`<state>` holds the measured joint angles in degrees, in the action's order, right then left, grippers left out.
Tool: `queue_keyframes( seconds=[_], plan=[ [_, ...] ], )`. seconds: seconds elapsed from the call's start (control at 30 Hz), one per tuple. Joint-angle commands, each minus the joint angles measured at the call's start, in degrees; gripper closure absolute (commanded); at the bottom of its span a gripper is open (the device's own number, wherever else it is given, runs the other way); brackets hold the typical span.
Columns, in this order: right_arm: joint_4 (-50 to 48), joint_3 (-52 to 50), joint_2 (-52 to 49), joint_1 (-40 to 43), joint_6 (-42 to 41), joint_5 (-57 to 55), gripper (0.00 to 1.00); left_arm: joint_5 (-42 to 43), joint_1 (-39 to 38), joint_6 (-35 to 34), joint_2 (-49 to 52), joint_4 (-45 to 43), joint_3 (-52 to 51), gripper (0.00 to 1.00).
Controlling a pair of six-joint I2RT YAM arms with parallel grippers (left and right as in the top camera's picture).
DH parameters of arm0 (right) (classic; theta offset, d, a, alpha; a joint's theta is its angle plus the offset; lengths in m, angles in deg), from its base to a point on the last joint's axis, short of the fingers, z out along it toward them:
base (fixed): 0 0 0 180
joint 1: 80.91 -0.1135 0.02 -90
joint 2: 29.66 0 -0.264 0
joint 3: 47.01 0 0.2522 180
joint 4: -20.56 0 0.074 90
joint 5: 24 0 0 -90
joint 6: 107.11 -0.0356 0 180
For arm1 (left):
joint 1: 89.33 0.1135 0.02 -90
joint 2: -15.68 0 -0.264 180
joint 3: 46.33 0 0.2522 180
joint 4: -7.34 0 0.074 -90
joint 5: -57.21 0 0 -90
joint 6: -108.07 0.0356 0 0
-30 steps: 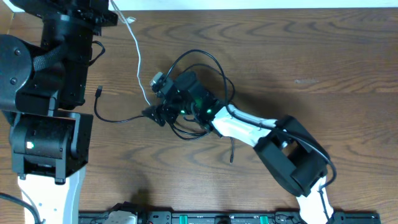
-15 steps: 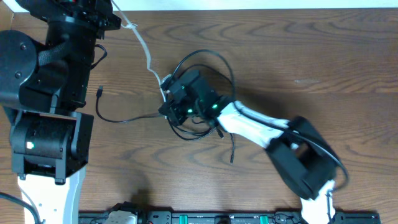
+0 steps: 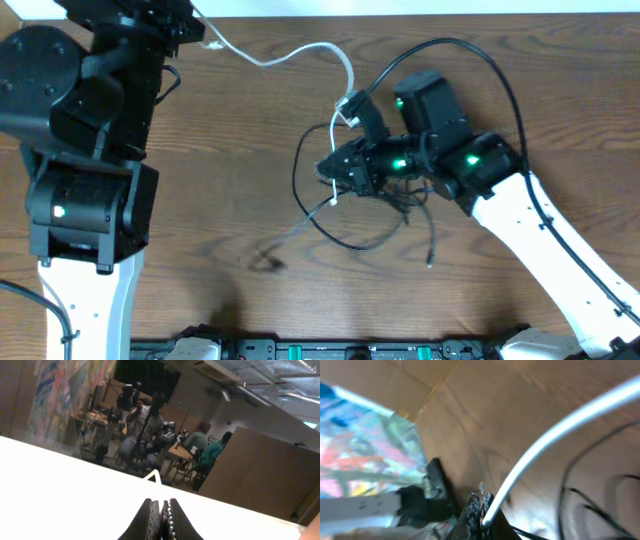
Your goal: Untangle cables
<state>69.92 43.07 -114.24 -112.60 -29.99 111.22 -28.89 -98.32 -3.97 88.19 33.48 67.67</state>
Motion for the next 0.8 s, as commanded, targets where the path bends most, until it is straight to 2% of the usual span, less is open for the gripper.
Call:
queue_keyframes(
  seconds=[0.0, 0.07, 0.17, 0.37, 0.53, 0.63, 0.7, 0.77],
  plan=[
    [2.51, -0.02, -0.22, -0.52, 0.76, 6.51, 0.99, -0.57, 0.31, 1.03, 0.57, 0.59, 1.03, 0.93],
    [7.96, -0.02, -1.88, -2.56, 2.32, -1.97, 0.99, -0.55, 0.31, 1.01, 0.76, 0.90, 1.03, 0.93],
    [11.93, -0.02, -4.83, -4.50, 2.32, -6.51, 0.99, -0.55, 0.31, 1.01, 0.96, 1.14, 1.03, 0.93],
    [12.02, 0.11, -6.03, -2.34, 6.38, 8.79, 0.99, -0.57, 0.31, 1.05, 1.33, 4.42, 0.98, 0.93],
    [12.63, 0.09, -6.10, 0.26, 7.82, 8.81, 0.99, -0.55, 0.31, 1.03, 2.10, 6.78, 0.98, 0.93],
    [12.66, 0.09, -6.25, 0.07, 7.82, 13.60, 0.99, -0.55, 0.31, 1.03, 2.75, 8.79, 0.96, 0.93],
    [12.79, 0.07, -6.58, -0.72, 7.85, 13.60, 0.99, -0.55, 0.31, 1.03, 3.13, 9.88, 0.96, 0.93],
    [14.38, 0.02, -7.69, -3.04, 7.34, 3.39, 0.99, -0.55, 0.31, 1.03, 3.58, 11.43, 0.92, 0.93]
  ],
)
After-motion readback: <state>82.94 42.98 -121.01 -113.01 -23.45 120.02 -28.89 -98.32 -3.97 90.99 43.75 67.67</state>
